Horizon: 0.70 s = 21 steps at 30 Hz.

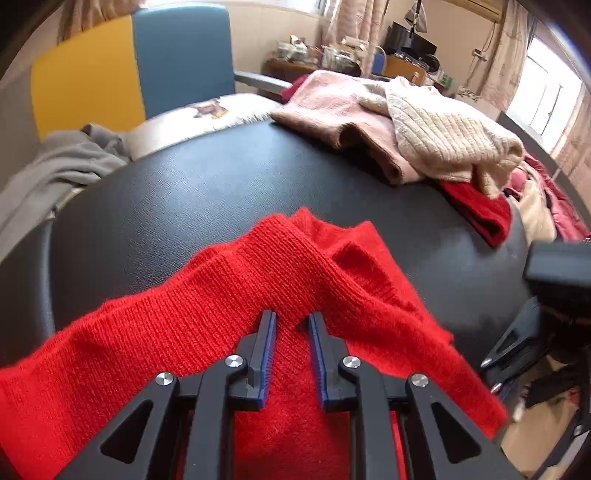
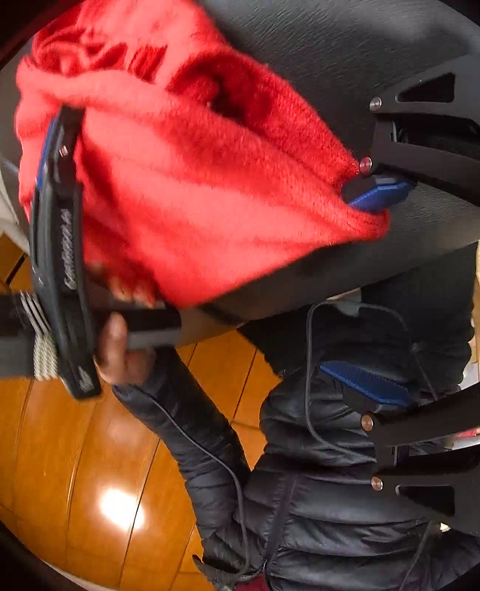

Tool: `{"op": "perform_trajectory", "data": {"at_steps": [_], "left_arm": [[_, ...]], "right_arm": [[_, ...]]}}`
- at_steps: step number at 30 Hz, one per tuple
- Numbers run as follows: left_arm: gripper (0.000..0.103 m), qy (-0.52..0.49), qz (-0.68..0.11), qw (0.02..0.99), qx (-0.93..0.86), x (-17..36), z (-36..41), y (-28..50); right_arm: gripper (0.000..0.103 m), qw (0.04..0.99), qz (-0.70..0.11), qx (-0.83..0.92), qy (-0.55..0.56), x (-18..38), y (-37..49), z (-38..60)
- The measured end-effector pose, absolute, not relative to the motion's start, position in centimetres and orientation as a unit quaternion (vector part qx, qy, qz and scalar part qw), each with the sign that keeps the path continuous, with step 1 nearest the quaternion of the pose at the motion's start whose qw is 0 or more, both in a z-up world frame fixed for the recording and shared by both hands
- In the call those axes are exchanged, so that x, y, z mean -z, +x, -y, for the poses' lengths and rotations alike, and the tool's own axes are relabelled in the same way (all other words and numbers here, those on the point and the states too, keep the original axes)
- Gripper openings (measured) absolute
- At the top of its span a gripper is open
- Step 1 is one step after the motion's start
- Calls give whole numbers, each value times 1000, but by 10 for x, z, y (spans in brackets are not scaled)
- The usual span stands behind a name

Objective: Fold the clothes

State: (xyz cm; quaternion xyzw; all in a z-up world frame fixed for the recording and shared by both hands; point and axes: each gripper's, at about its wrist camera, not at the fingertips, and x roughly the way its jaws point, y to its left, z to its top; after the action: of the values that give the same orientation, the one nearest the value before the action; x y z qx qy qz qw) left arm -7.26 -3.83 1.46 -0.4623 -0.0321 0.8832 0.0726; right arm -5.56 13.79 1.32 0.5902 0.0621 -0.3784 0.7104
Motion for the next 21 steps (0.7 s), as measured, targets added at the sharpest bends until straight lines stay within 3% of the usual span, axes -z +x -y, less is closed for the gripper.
{"op": "perform_trajectory", "data": {"at_steps": [6, 7, 9, 12, 15, 17, 21], "left_arm": [[19, -421, 140, 71, -893, -32, 70, -48], [20, -410, 153, 66, -897, -37, 80, -35], [21, -387, 176, 57, -903, -47, 100, -8], [23, -361, 200, 23, -911, -60, 141, 52], [25, -338, 229, -32, -912, -68, 190, 128], [27, -333, 237, -69, -910, -70, 217, 175], [29, -334, 286, -112, -891, -55, 266, 255]], "right_arm": [[76, 636, 16, 512, 577, -26, -69, -177], [78, 623, 22, 531, 573, -30, -68, -185], [95, 607, 18, 562, 562, -42, -62, -189], [95, 592, 8, 599, 539, -62, -53, -188], [97, 622, -2, 605, 497, -82, -34, -150], [103, 637, -16, 605, 477, -87, -24, -115], [103, 640, -51, 611, 464, -78, -6, -40]]}}
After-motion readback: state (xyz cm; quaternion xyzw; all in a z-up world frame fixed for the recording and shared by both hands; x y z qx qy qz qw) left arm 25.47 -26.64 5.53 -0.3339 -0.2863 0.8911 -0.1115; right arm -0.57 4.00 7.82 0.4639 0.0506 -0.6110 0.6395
